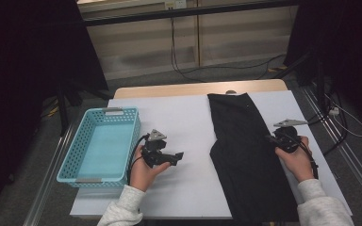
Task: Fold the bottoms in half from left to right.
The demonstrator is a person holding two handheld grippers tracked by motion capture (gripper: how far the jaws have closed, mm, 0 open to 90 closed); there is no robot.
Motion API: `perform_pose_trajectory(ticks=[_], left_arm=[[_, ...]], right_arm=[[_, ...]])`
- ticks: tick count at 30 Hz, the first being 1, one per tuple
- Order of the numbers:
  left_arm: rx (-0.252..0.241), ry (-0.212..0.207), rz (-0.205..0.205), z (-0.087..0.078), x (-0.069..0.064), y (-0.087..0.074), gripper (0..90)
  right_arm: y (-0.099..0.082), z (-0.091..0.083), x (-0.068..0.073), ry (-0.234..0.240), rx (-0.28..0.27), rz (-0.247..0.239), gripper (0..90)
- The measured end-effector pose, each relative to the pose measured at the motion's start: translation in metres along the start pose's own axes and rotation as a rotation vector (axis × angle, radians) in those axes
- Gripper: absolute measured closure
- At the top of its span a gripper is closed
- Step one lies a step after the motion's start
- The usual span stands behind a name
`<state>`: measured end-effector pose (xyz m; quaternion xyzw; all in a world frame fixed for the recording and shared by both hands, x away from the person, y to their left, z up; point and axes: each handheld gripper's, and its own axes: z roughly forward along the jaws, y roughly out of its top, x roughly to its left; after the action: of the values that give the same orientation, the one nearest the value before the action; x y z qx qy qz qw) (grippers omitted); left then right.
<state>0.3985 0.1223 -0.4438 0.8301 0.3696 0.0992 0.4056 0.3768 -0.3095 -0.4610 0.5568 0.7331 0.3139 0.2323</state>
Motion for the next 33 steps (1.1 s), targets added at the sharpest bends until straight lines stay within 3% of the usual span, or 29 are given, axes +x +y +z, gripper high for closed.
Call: perform_pose_trajectory(ticks=[4, 14, 17, 21, 26, 28, 29, 33], left_arm=[[-0.001, 0.003, 0.000, -0.001, 0.000, 0.000, 15.8], [-0.009, 0.009, -0.001, -0.003, 0.001, 0.000, 15.8], [-0.008, 0.009, -0.001, -0.002, 0.001, 0.000, 15.8], [-0.002, 0.007, -0.001, -0.002, 0.002, 0.000, 15.9], [-0.001, 0.010, -0.001, -0.003, 0.003, 0.000, 15.9], [-0.003, 0.011, -0.005, -0.003, 0.005, 0.000, 15.8], [-0.003, 0.011, -0.005, -0.003, 0.005, 0.000, 15.8], [-0.007, 0.012, -0.011, -0.004, 0.006, -0.001, 15.9]], right_arm=[[0.002, -0.003, 0.000, -0.005, -0.006, -0.015, 90.0], [-0.009, -0.015, -0.007, -0.019, -0.012, 0.002, 90.0], [-0.009, -0.014, -0.006, -0.002, -0.016, -0.013, 89.5], [0.003, -0.009, -0.002, -0.018, -0.040, -0.028, 75.8], [0.024, 0.004, -0.006, -0.035, -0.073, -0.001, 58.8], [0.033, 0.011, -0.007, -0.021, -0.089, 0.017, 56.3], [0.038, 0.015, -0.006, -0.037, -0.092, 0.011, 55.6], [0.049, 0.034, -0.005, -0.032, -0.074, 0.019, 55.1]])
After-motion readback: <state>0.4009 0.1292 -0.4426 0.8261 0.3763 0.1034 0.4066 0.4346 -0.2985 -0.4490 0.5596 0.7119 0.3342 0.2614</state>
